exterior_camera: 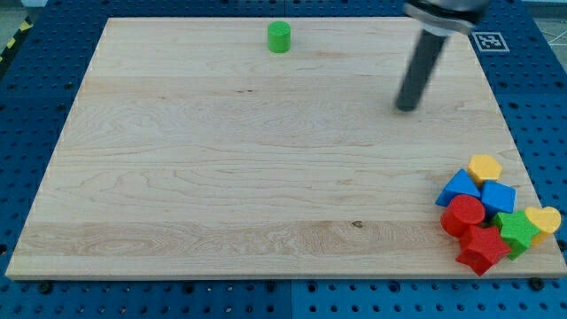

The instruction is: Move green circle slightly down

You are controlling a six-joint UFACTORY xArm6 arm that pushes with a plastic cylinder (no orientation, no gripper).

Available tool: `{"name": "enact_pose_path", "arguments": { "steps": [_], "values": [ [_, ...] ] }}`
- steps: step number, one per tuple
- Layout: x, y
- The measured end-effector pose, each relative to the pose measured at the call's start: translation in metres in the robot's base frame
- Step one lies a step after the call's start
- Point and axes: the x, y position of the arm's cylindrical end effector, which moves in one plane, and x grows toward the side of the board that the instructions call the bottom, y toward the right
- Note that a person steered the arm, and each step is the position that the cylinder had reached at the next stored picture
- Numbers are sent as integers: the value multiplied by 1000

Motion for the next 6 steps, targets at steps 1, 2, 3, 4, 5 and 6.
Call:
{"name": "enact_pose_path", "arguments": {
  "steps": [1,2,3,4,5,6],
  "values": [
    [-28,-87],
    [-58,-176],
    [-121,-238],
    [-173,-245],
    [-178,-207],
    [-165,-180]
  ]
}}
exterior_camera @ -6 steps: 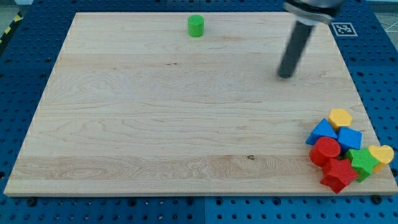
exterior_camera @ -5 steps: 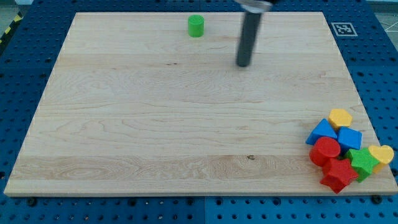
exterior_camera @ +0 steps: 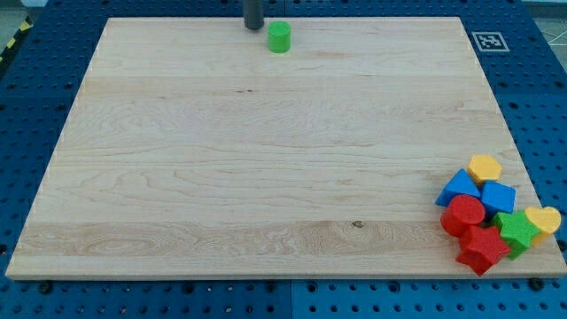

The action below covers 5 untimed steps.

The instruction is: Move green circle slightly down

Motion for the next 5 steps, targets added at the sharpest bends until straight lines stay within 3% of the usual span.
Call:
{"name": "enact_pose_path", "arguments": {
  "steps": [3,5],
  "values": [
    [58,59],
    [123,73]
  ]
}}
